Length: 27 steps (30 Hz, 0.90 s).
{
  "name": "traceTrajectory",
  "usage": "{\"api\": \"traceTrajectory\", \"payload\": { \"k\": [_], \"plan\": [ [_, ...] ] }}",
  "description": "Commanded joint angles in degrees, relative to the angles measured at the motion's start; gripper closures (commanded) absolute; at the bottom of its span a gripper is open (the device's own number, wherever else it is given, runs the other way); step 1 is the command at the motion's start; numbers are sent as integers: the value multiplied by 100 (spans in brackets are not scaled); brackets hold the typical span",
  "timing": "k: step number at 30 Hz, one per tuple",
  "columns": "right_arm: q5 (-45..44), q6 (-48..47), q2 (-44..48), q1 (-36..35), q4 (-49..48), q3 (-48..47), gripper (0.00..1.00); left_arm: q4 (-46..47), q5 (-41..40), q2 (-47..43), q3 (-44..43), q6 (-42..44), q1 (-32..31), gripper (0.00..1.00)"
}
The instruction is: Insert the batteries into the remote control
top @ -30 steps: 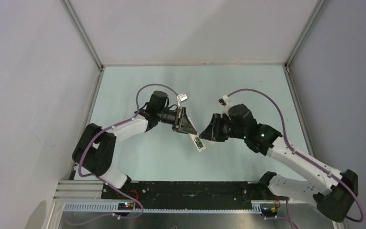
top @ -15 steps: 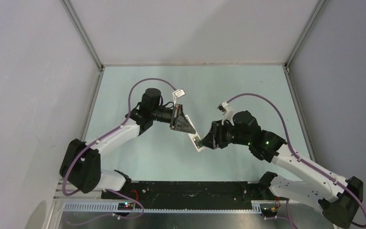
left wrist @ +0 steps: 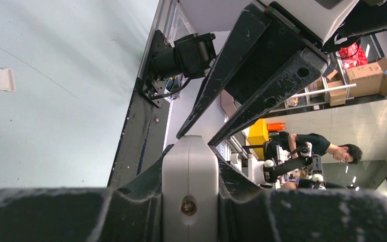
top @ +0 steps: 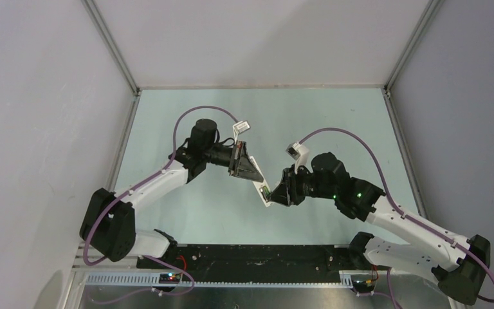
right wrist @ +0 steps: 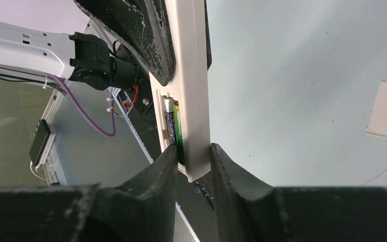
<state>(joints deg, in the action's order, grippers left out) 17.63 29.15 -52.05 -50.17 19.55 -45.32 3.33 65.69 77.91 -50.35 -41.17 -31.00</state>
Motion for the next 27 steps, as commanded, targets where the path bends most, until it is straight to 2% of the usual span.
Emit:
{"api": "traceTrajectory", "payload": {
  "k": [1, 13, 15, 16, 17, 18, 19, 21, 23, 27],
  "plan": [
    [106, -69, 29, -49, -261, -21, 71, 149, 28, -120, -111, -32, -52, 100],
    [-13, 32, -143, -58, -235, -21, 93, 143, 16, -109, -137, -66, -64, 100],
    [-73, 68, -142, -62, -206, -16, 92, 147, 19, -100, -147, -67, -64, 100],
    [-92, 101, -137, -56, -197, -19, 90, 149, 21, -100, -150, -67, -64, 100],
    [-119, 122, -120, -55, -189, -18, 79, 150, 9, -98, -150, -67, -64, 100],
    [-132, 165, -81, -54, -184, -20, 72, 150, -2, -95, -144, -62, -64, 100],
    [-177, 181, -48, -54, -181, -20, 57, 146, -12, -93, -147, -60, -64, 100],
    [-296, 209, 97, -54, -170, -17, 41, 142, -29, -78, -145, -44, -64, 100],
    [-366, 203, 270, -22, -146, -19, 33, 133, -38, -60, -142, -22, -64, 100],
    [-432, 86, 575, 36, -71, -20, 24, 117, -70, -10, -149, -4, -56, 100]
  ]
}}
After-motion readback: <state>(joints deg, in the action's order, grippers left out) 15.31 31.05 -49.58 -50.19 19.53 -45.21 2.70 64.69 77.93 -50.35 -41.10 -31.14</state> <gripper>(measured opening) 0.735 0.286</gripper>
